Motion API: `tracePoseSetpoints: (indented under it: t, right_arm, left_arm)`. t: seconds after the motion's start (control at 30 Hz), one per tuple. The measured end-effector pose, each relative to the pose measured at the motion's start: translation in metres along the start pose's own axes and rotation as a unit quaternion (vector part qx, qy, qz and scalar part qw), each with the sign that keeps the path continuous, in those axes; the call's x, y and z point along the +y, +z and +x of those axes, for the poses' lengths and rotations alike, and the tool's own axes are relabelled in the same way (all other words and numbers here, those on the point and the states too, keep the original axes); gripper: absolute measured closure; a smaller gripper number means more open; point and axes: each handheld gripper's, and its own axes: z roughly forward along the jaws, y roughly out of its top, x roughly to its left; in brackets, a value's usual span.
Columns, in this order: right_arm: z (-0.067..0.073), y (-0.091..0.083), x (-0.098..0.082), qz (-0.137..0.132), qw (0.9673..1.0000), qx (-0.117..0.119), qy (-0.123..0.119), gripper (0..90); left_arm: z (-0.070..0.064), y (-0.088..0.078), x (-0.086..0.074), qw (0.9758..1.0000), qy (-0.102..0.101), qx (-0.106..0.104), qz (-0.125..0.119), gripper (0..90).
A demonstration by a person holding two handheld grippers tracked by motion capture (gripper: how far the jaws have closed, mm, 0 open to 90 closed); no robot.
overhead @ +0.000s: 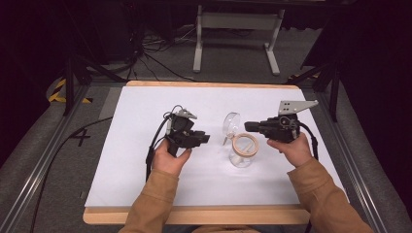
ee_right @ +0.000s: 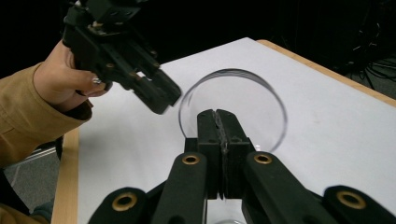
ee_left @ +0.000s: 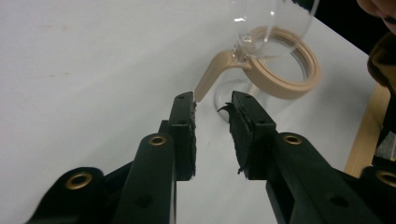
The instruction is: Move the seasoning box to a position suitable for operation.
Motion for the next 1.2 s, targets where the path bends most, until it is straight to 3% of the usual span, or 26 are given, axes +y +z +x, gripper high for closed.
tracePoseSetpoints:
  t: [0.07,0.27,0.3,0.5,0.7,0.8,0.97,1.07,1.2]
  right_arm:
    - [-0.004,-0.008,-0.001,-0.005,0.9999,-0.011,0.007,89.5]
    - [-0.017,-0.029,-0.007,-0.015,0.9984,-0.047,0.028,88.5]
    - [-0.02,-0.032,-0.009,-0.016,0.9978,-0.055,0.032,88.2]
    - [-0.033,-0.051,-0.017,-0.012,0.9924,-0.106,0.06,87.5]
    - [-0.044,-0.065,-0.028,0.001,0.9857,-0.147,0.081,87.7]
    - [-0.048,-0.062,-0.035,0.024,0.9833,-0.16,0.082,88.0]
    - [-0.055,-0.05,-0.047,0.056,0.9806,-0.161,0.097,89.2]
    - [-0.06,-0.036,-0.058,0.092,0.9776,-0.156,0.108,89.5]
    - [-0.061,-0.015,-0.069,0.128,0.9764,-0.136,0.108,89.6]
  left_arm:
    - [0.003,-0.007,-0.006,1.0,0.005,0.007,0.003,67.9]
    - [0.015,-0.021,-0.023,0.9998,-0.01,0.018,0.002,64.3]
    - [0.019,-0.024,-0.026,0.9996,-0.021,0.017,0.003,63.4]
    - [0.035,-0.038,-0.034,0.9984,-0.047,0.03,-0.001,60.6]
    - [0.044,-0.043,-0.035,0.997,-0.058,0.051,-0.002,58.4]
    - [0.048,-0.038,-0.035,0.9964,-0.061,0.058,0.008,57.2]
    - [0.054,-0.033,-0.038,0.9943,-0.073,0.073,0.027,56.9]
    - [0.058,-0.032,-0.04,0.9922,-0.087,0.083,0.033,56.9]
    - [0.061,-0.033,-0.041,0.9919,-0.089,0.084,0.034,56.9]
